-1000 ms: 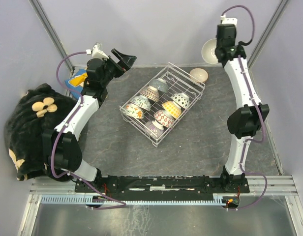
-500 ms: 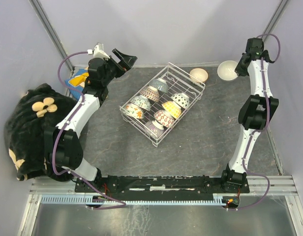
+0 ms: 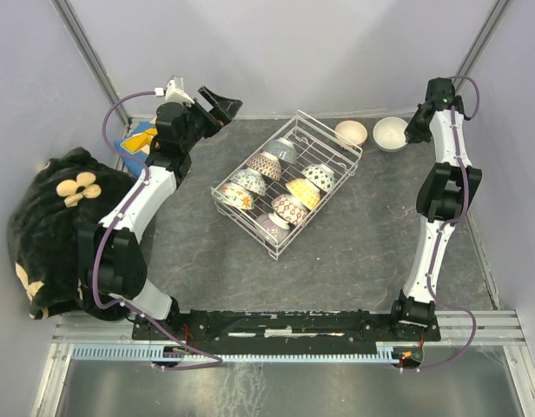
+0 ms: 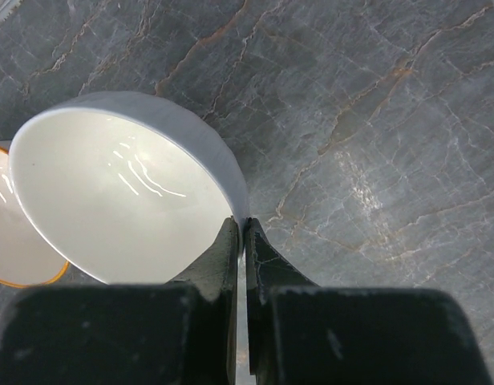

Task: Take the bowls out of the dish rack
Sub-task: Place the bowl at the corner of the board.

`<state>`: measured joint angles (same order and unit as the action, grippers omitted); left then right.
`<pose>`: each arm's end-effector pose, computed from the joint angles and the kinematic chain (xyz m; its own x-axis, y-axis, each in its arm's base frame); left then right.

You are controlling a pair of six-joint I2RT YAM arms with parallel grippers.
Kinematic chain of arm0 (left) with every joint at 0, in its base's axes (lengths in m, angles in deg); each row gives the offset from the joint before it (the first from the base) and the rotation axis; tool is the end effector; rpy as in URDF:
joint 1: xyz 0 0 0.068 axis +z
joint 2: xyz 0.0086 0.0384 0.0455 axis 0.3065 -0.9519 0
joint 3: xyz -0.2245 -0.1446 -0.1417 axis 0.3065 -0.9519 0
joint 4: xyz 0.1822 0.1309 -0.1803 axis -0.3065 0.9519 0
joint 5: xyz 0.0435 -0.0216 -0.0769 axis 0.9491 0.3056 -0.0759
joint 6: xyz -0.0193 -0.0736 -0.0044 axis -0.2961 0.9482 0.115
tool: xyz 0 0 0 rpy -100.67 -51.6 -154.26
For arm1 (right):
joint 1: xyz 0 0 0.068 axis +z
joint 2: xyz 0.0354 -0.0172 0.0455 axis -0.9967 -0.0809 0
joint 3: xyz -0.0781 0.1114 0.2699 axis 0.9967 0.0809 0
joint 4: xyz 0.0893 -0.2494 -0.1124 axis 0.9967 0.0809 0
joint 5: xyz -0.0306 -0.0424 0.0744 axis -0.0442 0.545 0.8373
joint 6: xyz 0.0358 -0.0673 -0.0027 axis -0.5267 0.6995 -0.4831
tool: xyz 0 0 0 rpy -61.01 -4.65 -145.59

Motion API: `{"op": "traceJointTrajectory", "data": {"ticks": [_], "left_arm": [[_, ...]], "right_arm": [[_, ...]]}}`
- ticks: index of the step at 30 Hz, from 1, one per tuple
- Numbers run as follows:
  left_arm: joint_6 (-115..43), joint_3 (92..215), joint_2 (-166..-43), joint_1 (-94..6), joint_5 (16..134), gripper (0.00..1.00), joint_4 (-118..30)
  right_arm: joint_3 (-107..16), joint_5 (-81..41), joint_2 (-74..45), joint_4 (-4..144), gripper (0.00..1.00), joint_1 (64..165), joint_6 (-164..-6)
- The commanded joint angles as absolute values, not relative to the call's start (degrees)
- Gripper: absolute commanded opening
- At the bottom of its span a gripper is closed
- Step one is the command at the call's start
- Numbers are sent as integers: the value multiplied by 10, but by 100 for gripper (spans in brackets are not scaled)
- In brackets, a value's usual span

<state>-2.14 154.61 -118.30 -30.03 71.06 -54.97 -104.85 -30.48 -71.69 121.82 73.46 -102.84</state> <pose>0.4206 -0.1049 0.3817 -0.3326 -0.6419 -0.6910 0.2527 0.6452 -0.7210 0.5801 -0.1253 0.2413 -0.6379 0.5584 -0.5304 0.5448 0.8140 0.2017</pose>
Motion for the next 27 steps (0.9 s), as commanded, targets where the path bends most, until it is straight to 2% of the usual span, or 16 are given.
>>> {"op": "traceJointTrajectory", "data": {"ticks": [1,15,19,27], "left_arm": [[-6,1574,-1186,-298,709,99,-559],[-9,1591,-1194,-298,712,100,-551],[-11,1594,-1195,-298,713,99,-548],[-12,1594,-1194,-298,714,100,-547]], "right_arm": [[-1099,-287,-719,1191,1,727,-1049],[-1132,-271,-761,1200,1,714,-1068],[-1132,-268,-766,1199,5,712,-1071],[-1124,-256,-766,1191,37,709,-1079]]}}
